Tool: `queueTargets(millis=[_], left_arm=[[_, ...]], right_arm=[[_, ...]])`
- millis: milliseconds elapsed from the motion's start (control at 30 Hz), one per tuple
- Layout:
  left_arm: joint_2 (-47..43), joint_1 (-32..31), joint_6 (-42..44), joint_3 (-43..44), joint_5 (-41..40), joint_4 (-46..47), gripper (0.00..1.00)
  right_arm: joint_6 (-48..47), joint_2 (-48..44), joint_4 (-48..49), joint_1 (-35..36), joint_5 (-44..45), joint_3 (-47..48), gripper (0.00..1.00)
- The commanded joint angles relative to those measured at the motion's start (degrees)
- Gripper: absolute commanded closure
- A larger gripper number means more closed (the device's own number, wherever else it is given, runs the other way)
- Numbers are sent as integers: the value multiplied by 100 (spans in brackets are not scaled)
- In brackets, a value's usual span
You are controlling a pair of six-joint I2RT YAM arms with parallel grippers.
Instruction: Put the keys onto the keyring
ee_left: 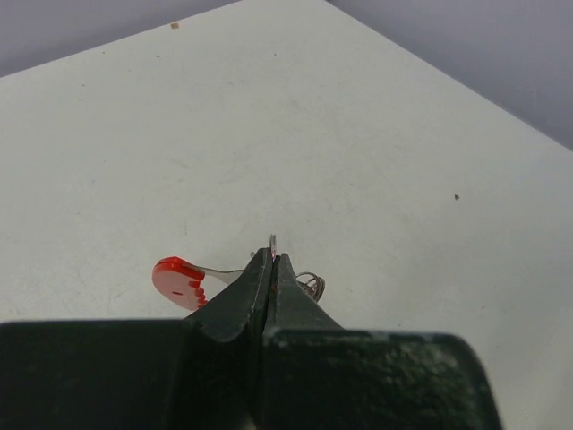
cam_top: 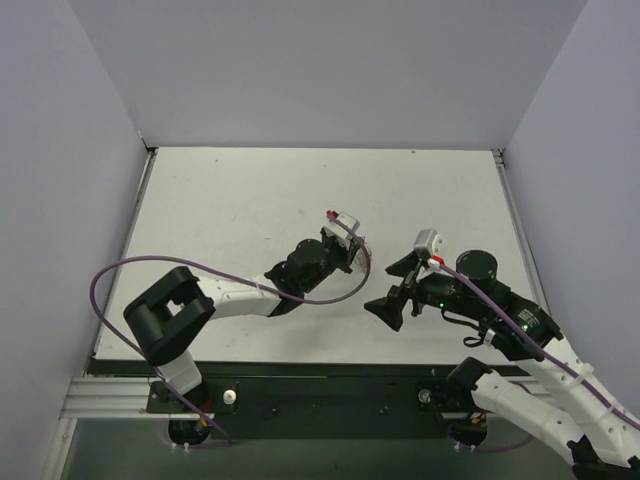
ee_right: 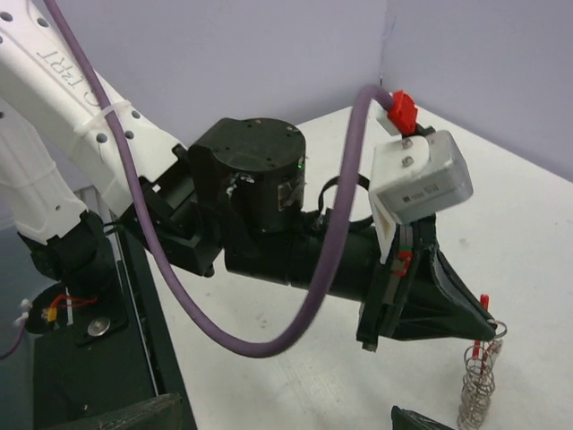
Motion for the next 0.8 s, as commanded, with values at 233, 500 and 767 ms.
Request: queueTargets(millis=[233, 500, 767], left_arm=[[-893, -585, -594, -1542, -1075, -819, 100], [-1447, -1332, -866, -1798, -1471, -1426, 62], [-2616, -1456, -868, -1859, -2377, -2235, 7]], right_arm=[[391, -93, 273, -57, -493, -372, 0], [471, -84, 326, -57, -380, -399, 0], [558, -67, 335, -83, 77, -372, 0]])
